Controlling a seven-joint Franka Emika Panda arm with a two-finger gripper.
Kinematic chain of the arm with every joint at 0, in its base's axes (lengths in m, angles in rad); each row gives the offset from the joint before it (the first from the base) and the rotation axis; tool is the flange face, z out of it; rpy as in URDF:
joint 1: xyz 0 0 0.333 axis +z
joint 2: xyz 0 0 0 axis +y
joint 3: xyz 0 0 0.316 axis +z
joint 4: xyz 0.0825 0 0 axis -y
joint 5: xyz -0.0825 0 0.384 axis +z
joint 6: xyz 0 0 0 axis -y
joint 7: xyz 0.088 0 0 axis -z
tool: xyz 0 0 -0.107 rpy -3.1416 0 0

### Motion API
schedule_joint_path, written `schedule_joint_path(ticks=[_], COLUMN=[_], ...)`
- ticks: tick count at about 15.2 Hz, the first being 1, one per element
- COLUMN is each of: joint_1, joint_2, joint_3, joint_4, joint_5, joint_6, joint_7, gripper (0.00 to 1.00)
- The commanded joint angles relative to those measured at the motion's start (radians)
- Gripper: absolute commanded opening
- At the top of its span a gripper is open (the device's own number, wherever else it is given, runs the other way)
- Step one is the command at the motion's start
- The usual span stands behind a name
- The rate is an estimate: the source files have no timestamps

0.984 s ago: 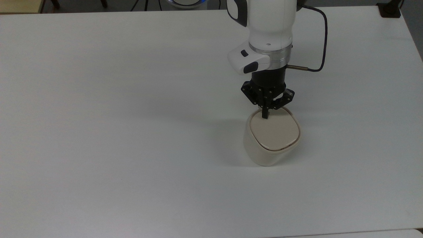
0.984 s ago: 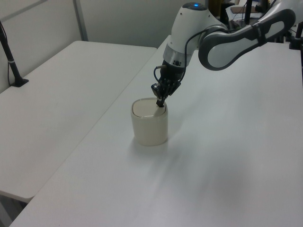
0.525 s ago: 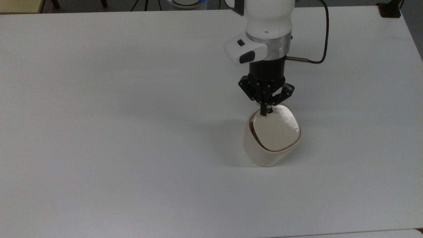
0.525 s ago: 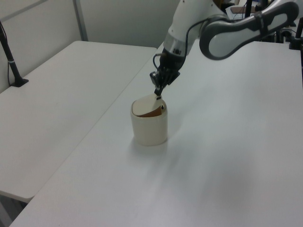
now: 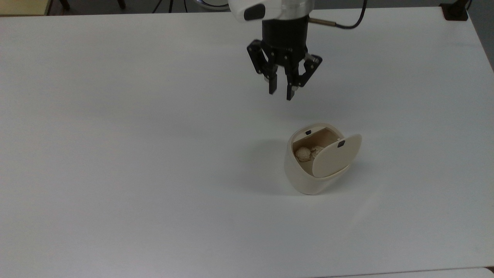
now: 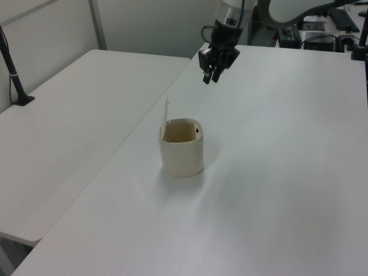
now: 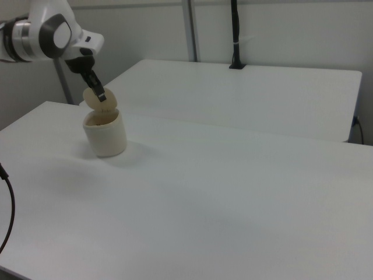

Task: Open the trash bin
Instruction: 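Lift the gripper up away from the opened bin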

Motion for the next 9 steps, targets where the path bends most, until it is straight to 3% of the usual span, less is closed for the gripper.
schedule_joint_path(ticks=[1,5,9], joint_1=[-0.035,-0.086,-0.179], joint_2=[-0.092,-0.181,-0.267], joint_3=[0.0,0.0,-0.002], joint_4=[-0.035,-0.062,-0.102], joint_5=[0.016,0.022,0.103], joint_6=[-0.11,-0.237,-0.363], joint_7=[-0.007,-0.105,-0.284], gripper=[1.0,1.0,1.0])
